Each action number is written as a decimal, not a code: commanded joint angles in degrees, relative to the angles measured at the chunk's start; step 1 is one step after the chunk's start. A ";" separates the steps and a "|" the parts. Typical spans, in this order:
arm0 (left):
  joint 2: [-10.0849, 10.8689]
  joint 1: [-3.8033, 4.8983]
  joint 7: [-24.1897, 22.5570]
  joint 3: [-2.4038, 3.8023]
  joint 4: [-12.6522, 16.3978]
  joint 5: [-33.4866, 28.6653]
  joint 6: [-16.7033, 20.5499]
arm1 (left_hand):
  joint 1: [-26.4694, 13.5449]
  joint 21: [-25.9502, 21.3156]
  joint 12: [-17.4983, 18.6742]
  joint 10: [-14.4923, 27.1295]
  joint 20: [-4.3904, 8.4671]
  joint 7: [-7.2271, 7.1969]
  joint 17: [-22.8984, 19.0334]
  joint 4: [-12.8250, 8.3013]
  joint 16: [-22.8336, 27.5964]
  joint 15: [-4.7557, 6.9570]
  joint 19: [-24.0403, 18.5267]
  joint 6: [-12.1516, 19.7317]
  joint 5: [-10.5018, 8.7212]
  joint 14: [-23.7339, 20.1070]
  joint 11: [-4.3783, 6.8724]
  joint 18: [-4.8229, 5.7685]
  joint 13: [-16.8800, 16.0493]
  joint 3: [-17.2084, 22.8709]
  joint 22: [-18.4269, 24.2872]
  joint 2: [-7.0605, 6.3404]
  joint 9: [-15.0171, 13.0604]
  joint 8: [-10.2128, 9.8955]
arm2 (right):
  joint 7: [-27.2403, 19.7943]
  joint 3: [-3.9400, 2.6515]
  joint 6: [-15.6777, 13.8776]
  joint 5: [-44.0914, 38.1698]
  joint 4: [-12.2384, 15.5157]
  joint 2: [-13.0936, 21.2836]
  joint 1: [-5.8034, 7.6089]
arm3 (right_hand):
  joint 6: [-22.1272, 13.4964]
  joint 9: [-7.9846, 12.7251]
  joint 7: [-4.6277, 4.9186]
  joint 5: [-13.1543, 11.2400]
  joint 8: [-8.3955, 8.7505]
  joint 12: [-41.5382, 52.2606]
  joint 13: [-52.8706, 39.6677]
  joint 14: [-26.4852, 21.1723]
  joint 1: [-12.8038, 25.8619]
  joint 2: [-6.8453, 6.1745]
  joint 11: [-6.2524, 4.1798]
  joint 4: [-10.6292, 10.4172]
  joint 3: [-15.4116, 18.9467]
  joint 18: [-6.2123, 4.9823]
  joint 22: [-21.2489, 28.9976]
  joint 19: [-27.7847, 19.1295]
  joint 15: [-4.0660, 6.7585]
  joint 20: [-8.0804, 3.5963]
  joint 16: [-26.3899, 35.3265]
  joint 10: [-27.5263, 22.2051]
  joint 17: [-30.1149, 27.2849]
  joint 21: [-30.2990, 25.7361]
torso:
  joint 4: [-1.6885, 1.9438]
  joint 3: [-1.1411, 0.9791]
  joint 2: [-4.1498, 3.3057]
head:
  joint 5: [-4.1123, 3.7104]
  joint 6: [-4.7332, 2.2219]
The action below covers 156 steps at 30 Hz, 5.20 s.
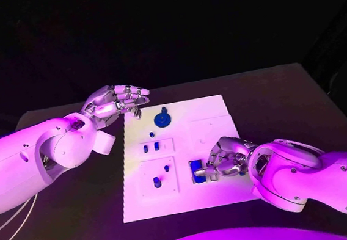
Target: Assemble the parts on the task board
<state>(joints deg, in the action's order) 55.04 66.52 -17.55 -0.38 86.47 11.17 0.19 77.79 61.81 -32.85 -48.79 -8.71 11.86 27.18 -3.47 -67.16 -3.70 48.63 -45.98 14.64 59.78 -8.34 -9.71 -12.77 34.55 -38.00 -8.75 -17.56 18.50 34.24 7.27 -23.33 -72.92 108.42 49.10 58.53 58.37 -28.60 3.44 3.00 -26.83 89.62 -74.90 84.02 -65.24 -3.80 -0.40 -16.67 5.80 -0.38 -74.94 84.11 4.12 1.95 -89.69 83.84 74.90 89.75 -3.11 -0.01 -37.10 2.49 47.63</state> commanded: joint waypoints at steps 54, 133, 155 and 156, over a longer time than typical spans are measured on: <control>-0.06 0.04 -0.44 0.03 0.05 -0.10 -0.54 | -0.06 -0.16 -0.60 0.41 -0.30 0.62 0.09 -0.10 -0.33 0.03 0.26 0.37 0.29 -0.36 0.01 -1.00 0.16 0.89 0.15 0.28 -0.14 0.40 | -6.40 0.04 -1.47 0.87 -2.09 0.60 -0.02 | -1.44 0.83 0.44 3.68 1.12 0.17 -14.96 5.98 -7.29 0.23 -0.05 0.09 -3.03 0.38 -15.06 5.89 0.08 -0.20 -0.31 6.04 15.10 0.25 | -0.03 0.01 0.02 | -0.07 0.15; 0.36 -0.03 -0.49 -0.07 0.20 -0.01 -0.80 | -0.27 -0.09 -0.87 0.53 -0.30 0.68 0.08 -0.04 -0.36 0.00 0.32 0.44 0.23 -0.36 -0.03 -0.97 0.24 1.23 0.18 0.36 -0.18 0.55 | 2.29 0.38 2.77 -14.13 -1.38 8.29 -4.70 | 1.30 0.28 0.50 18.59 5.24 -2.02 -13.73 5.84 -19.34 -8.32 -0.05 0.42 -21.62 0.38 -15.06 5.89 0.01 -0.09 0.00 4.87 14.43 0.25 | 0.03 0.05 0.00 | -2.00 -0.04; 0.26 -0.02 -0.31 -0.07 0.27 0.00 -0.56 | -0.20 -0.05 -1.03 0.51 -0.29 0.65 0.08 -0.14 -0.38 0.03 0.33 0.43 0.24 -0.35 0.00 -0.98 0.26 1.41 0.18 0.40 -0.21 0.64 | -2.18 0.21 -7.44 8.47 1.09 5.91 -1.71 | 0.56 -2.07 0.31 26.24 3.99 -1.36 -14.14 5.89 -13.71 -10.27 -0.20 1.01 -27.82 0.38 -15.06 5.89 0.16 -0.23 -0.12 5.27 14.69 0.25 | 0.03 0.06 -0.03 | -1.97 0.26; 0.25 -0.02 -0.31 -0.07 0.27 0.00 -0.56 | -0.20 -0.05 -1.03 0.51 -0.29 0.65 0.08 -0.14 -0.38 0.03 0.33 0.43 0.24 -0.35 0.00 -0.98 0.26 1.41 0.18 0.40 -0.21 0.64 | -2.12 0.21 -7.52 8.83 0.89 5.58 -1.70 | 0.57 -2.10 0.29 26.17 3.97 -1.39 -14.13 5.90 -13.57 -10.29 -0.20 0.98 -27.83 0.38 -15.06 5.89 0.16 -0.23 -0.14 5.26 14.73 0.25 | 0.03 0.05 -0.03 | -1.99 0.25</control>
<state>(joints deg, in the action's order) 55.40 66.47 -17.45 -0.49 86.55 11.19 0.22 77.79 61.81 -33.50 -48.74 -8.91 11.86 27.17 -3.64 -67.16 -3.70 48.84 -45.99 14.63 59.78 -8.40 -9.71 -12.59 35.66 -37.91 -8.75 -17.69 18.78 33.09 7.46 -29.10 -68.27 109.50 54.99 56.83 58.81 -30.79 4.21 29.57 -22.87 88.07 -74.94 83.92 -79.24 -14.14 -0.19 -15.26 -21.97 -0.38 -74.93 83.89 3.81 2.16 -89.69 83.83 74.91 89.75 -3.06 0.04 -37.13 0.55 47.88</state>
